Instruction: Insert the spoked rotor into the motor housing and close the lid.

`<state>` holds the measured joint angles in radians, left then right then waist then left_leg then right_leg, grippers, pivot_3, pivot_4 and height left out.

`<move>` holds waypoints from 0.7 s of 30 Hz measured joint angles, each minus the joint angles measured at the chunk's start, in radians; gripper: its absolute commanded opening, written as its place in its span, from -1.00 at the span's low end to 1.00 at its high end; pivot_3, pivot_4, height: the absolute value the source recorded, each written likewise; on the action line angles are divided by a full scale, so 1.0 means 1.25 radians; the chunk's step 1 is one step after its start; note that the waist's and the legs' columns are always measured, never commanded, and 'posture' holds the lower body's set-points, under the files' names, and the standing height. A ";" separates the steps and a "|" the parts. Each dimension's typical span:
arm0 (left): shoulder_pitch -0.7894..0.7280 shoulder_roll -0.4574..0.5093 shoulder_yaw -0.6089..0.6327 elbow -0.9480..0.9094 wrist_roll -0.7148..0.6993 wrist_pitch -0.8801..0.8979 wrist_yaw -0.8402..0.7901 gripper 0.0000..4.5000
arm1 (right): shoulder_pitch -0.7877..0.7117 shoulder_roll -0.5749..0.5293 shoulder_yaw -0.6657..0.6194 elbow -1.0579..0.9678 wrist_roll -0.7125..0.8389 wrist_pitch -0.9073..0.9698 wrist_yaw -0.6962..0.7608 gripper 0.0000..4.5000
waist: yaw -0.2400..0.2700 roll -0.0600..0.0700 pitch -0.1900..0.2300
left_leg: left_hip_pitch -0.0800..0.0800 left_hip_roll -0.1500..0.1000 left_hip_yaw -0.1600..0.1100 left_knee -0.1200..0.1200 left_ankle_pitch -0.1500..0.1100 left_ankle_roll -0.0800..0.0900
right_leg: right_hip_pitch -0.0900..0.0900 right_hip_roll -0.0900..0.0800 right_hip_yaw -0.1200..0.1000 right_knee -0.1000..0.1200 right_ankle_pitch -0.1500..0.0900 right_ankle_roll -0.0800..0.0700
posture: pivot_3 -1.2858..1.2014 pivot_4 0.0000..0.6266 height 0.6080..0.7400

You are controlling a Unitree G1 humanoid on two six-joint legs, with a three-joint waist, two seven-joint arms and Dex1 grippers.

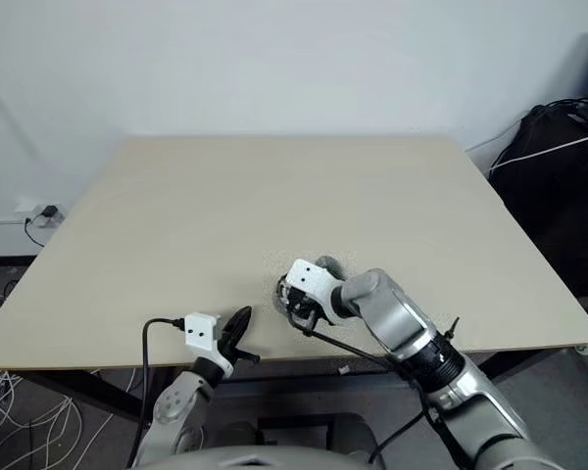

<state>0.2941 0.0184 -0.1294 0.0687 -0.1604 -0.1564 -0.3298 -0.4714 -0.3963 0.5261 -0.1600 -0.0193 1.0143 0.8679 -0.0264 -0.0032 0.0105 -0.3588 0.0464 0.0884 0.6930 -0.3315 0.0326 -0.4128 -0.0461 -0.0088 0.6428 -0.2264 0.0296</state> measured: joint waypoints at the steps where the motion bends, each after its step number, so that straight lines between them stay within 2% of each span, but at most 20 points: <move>1: 0.001 0.000 0.000 0.000 0.000 0.000 0.000 -1.00 | -0.005 0.007 -0.003 0.009 0.004 0.000 -0.008 -0.95 | 0.000 0.000 0.000 | 0.000 0.000 0.000 0.000 0.000 0.000 | 0.000 0.000 0.000 0.000 0.000 0.000 | 0.03 -1.00 1.00; 10: 0.002 0.000 0.001 0.000 0.000 -0.002 0.000 -1.00 | -0.024 0.064 -0.012 0.052 0.037 0.000 -0.066 -0.95 | -0.001 0.000 0.000 | 0.000 0.000 0.000 0.000 0.000 0.000 | 0.000 0.000 0.000 0.000 0.000 0.000 | 0.03 -1.00 1.00; 18: 0.001 0.000 0.002 0.001 0.000 -0.004 -0.001 -1.00 | -0.025 0.060 -0.012 0.006 0.088 0.036 -0.068 -0.95 | -0.001 0.000 0.000 | 0.000 0.000 -0.001 0.000 0.000 0.000 | 0.000 0.000 0.000 0.000 0.000 0.000 | 0.03 -1.00 1.00; 21: 0.000 0.000 0.003 0.002 -0.001 -0.005 -0.001 -1.00 | -0.025 0.029 0.005 -0.024 0.092 0.030 -0.067 -0.95 | 0.000 0.000 0.000 | 0.000 0.000 -0.001 0.000 0.000 0.000 | 0.000 0.000 -0.001 0.000 0.000 0.000 | 0.03 -1.00 1.00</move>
<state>0.2947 0.0185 -0.1260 0.0711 -0.1612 -0.1625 -0.3312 -0.5030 -0.3595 0.5325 -0.1902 0.0953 1.0517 0.7845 -0.0263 -0.0032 0.0103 -0.3593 0.0463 0.0876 0.6930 -0.3315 0.0327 -0.4125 -0.0462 -0.0095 0.6423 -0.2264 0.0297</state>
